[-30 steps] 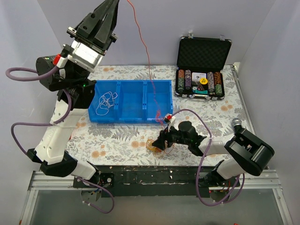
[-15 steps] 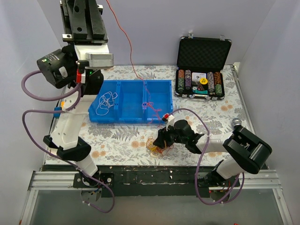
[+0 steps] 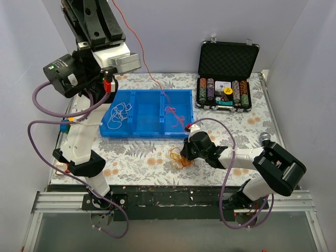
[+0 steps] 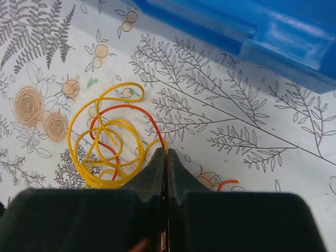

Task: Untangle the cables

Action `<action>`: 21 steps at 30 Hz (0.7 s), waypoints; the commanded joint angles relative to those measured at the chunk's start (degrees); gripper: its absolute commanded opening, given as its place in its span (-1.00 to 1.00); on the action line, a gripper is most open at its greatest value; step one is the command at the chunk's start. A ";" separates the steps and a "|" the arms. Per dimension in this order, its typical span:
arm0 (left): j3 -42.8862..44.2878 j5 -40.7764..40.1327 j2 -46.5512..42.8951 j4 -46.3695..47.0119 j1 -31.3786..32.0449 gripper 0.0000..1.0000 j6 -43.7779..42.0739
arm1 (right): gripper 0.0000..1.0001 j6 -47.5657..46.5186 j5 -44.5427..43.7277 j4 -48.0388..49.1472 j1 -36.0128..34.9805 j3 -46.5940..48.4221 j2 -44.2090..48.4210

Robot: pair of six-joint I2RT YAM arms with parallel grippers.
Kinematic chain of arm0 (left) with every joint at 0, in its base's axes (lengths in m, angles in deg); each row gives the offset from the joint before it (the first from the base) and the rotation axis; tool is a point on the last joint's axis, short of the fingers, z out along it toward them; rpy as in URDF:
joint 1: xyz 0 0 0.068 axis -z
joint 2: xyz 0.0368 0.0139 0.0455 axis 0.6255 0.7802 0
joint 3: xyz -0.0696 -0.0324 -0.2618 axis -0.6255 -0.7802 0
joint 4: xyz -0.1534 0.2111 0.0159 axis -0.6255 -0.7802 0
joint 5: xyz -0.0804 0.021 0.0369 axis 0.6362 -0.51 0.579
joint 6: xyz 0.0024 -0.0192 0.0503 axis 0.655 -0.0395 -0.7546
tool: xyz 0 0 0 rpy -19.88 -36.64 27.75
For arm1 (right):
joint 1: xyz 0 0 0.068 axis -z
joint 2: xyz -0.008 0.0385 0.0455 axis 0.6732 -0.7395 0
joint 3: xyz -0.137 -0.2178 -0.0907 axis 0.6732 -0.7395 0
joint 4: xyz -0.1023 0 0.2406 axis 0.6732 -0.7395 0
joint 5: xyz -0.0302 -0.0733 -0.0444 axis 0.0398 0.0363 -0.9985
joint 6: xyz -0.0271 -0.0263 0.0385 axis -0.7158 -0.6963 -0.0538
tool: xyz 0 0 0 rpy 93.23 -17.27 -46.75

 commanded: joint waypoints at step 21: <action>-27.20 -17.63 -28.18 -4.48 0.28 -1.00 -15.98 | -0.97 12.85 -12.27 -16.19 11.88 -6.96 11.90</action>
